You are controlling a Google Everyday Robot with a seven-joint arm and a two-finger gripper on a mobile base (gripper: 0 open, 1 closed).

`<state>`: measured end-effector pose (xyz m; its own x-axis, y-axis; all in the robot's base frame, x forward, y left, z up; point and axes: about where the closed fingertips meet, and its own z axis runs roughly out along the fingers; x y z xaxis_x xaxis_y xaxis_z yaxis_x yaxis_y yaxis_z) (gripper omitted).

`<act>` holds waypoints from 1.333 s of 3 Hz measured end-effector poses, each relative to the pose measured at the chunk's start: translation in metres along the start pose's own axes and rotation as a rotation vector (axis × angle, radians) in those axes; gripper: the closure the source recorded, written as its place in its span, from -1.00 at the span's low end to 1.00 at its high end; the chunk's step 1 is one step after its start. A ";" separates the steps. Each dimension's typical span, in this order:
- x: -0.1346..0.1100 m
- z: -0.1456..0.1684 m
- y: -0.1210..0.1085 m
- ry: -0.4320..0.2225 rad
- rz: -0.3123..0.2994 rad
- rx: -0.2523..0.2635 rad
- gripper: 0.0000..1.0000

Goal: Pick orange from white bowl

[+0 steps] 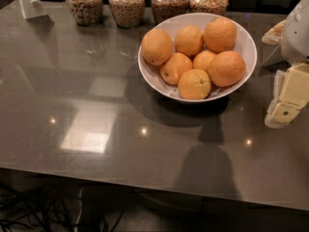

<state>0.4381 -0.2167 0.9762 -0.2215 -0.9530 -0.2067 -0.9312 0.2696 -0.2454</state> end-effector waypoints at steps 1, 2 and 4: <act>0.000 0.000 0.000 0.000 0.000 0.000 -1.00; -0.002 -0.002 -0.003 -0.017 0.004 0.014 -1.00; -0.028 0.012 -0.059 -0.169 0.088 0.095 -1.00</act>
Offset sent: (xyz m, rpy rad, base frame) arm 0.0063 0.0011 0.0012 0.0305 -0.0145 -0.0048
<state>0.5028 -0.2045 0.9855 -0.2414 -0.8906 -0.3853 -0.8770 0.3702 -0.3063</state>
